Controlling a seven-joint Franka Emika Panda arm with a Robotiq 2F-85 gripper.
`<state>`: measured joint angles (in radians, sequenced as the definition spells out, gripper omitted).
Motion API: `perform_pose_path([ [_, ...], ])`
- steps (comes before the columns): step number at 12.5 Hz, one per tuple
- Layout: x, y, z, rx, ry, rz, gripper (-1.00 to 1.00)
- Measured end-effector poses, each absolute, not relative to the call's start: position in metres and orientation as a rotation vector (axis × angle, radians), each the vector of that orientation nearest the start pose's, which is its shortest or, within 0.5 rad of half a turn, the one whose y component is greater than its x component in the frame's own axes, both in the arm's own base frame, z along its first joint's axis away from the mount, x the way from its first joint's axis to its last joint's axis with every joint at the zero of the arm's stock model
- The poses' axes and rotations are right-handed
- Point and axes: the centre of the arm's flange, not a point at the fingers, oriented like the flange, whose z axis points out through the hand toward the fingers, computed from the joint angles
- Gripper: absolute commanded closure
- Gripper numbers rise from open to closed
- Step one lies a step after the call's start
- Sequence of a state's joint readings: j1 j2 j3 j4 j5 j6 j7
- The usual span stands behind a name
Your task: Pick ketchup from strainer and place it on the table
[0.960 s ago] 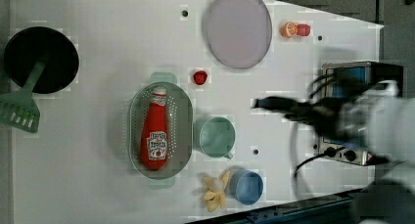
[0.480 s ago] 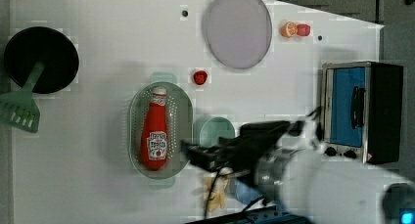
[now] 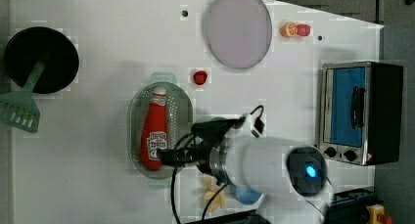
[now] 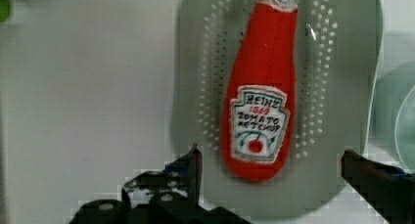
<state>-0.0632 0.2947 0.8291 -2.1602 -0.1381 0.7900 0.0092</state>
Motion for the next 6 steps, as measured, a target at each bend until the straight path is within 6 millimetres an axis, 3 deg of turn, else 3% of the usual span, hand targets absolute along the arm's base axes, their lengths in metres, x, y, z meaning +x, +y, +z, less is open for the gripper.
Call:
perform_pose_path([
  [3, 0.415, 0.36, 0.249, -3.06, -0.034, 0.15, -1.0],
  [6, 0.412, 0.36, 0.212, -3.031, 0.052, 0.22, -1.0],
])
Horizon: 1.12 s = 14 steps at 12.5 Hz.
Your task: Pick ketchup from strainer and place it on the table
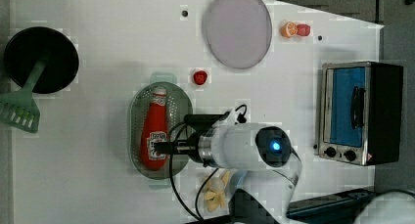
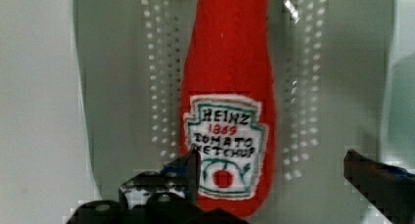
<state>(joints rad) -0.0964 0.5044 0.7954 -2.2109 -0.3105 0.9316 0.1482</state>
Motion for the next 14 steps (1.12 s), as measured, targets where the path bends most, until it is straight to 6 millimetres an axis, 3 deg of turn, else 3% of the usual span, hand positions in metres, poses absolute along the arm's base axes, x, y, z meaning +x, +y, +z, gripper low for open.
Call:
perform_pose_path([
  [3, 0.403, 0.364, 0.178, -3.026, 0.036, 0.24, -1.0],
  [4, 0.402, 0.366, 0.172, -3.023, 0.04, 0.234, -0.91],
  [7, 0.397, 0.374, 0.161, -3.002, 0.043, 0.239, -0.2],
  [11, 0.399, 0.376, 0.169, -3.022, 0.03, 0.216, -0.18],
  [14, 0.399, 0.377, 0.202, -3.06, 0.089, 0.239, -0.18],
])
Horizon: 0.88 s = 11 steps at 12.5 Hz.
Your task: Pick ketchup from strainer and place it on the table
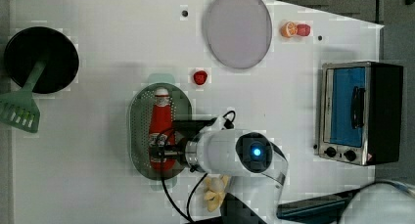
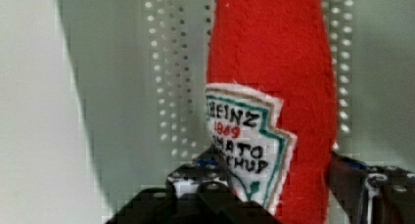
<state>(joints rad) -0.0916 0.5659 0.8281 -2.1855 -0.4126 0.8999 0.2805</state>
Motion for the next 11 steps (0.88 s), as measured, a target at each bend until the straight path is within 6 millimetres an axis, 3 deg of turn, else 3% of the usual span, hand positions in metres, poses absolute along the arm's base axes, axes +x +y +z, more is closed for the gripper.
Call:
perform_pose_path([
  [4, 0.413, 0.395, 0.294, -2.99, 0.296, 0.228, -0.18],
  [8, 0.447, 0.409, 0.393, -2.959, 0.338, 0.11, -0.18],
  [11, 0.481, 0.386, 0.433, -2.987, 0.426, 0.135, -0.18],
])
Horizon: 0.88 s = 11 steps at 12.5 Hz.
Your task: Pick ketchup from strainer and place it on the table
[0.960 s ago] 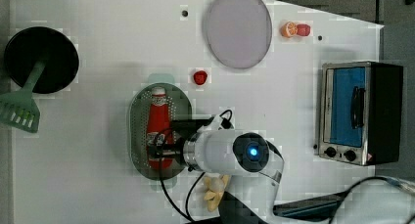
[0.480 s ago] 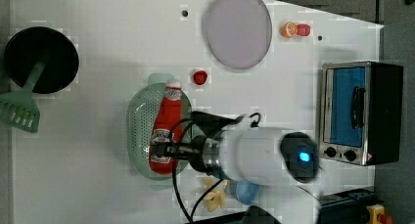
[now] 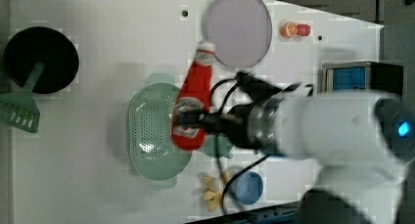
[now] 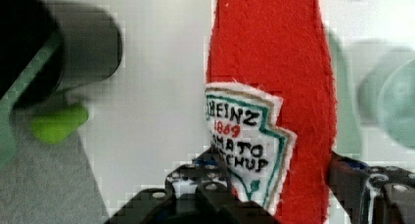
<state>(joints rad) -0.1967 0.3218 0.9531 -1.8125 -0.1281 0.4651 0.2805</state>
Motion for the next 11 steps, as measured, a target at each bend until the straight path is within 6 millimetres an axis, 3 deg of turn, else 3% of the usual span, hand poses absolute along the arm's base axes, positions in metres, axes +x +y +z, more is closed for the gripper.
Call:
perform_pose_path([
  [2, 0.51, 0.349, 0.444, -3.001, 0.503, 0.145, -0.18],
  [4, 0.541, 0.297, 0.443, -3.014, 0.596, 0.163, -0.18],
  [8, 0.597, 0.159, 0.44, -3.007, 0.846, 0.096, -0.18],
  [11, 0.614, 0.056, 0.432, -3.026, 0.907, 0.094, -0.18],
])
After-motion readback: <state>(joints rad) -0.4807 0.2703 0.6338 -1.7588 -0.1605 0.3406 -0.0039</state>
